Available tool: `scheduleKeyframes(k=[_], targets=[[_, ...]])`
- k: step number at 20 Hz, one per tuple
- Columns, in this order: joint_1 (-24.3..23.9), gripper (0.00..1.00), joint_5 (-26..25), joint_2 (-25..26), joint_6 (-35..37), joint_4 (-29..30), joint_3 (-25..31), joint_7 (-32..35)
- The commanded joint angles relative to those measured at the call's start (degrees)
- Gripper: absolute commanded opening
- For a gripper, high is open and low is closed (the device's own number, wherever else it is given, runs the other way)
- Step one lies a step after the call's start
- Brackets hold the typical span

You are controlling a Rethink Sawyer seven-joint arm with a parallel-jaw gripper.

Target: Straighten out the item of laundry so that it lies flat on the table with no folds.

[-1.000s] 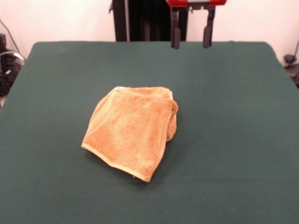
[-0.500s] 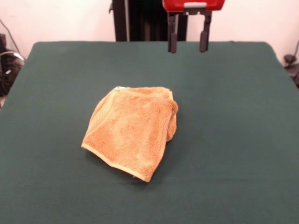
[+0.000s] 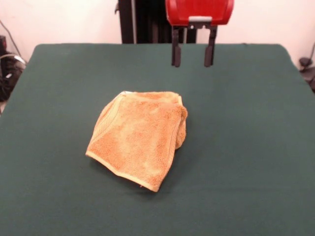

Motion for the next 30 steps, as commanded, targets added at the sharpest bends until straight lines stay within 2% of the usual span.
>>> scheduleKeyframes(k=[1,13,30], targets=[[2.87,1.0,-2.27,7.18,-5.91,-0.71,-0.16,9.42],[3.98,1.0,-1.64,9.35,-7.09,-1.92,-1.28,8.23],[2.04,1.0,-3.49,9.31,-6.64,0.18,-0.63,5.65]])
